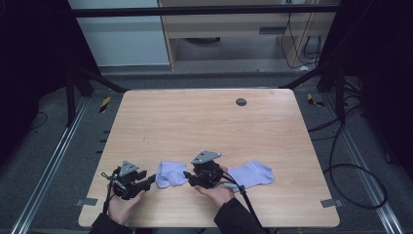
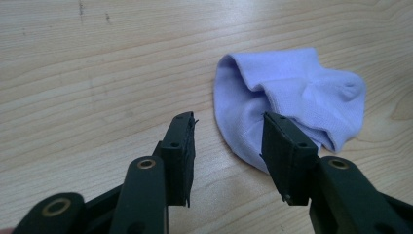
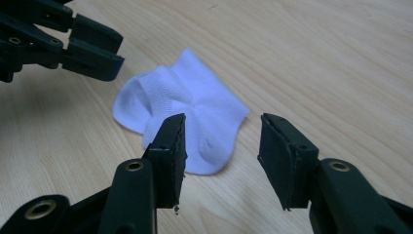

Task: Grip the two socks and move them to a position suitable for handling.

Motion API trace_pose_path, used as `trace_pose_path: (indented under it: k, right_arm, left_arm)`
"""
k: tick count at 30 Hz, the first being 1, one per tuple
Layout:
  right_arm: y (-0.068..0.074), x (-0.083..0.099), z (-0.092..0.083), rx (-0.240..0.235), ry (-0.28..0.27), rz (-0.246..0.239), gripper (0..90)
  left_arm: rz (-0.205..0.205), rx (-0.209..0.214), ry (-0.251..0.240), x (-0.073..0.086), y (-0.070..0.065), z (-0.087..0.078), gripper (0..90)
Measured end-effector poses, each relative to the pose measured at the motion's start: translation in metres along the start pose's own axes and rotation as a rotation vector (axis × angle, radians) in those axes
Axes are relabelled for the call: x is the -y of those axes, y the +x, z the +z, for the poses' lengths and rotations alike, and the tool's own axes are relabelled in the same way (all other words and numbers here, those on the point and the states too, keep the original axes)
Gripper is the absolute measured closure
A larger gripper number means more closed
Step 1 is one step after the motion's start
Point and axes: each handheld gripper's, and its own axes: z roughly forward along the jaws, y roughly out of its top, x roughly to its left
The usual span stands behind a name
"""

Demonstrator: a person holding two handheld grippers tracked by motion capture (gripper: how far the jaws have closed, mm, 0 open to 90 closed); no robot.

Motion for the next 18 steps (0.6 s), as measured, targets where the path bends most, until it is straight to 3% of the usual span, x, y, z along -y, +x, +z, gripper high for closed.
trace_pose_path:
  k: [10,18]
  right_arm:
    - [0.017,0.002,0.030,-0.041,0.054,-0.029,58.4]
    - [0.025,0.007,0.045,-0.067,0.096,-0.060,64.4]
  left_arm:
    - [0.040,0.002,0.029,0.000,-0.009,0.012,55.8]
    - [0.063,-0.015,0.055,0.002,-0.013,0.018,58.0]
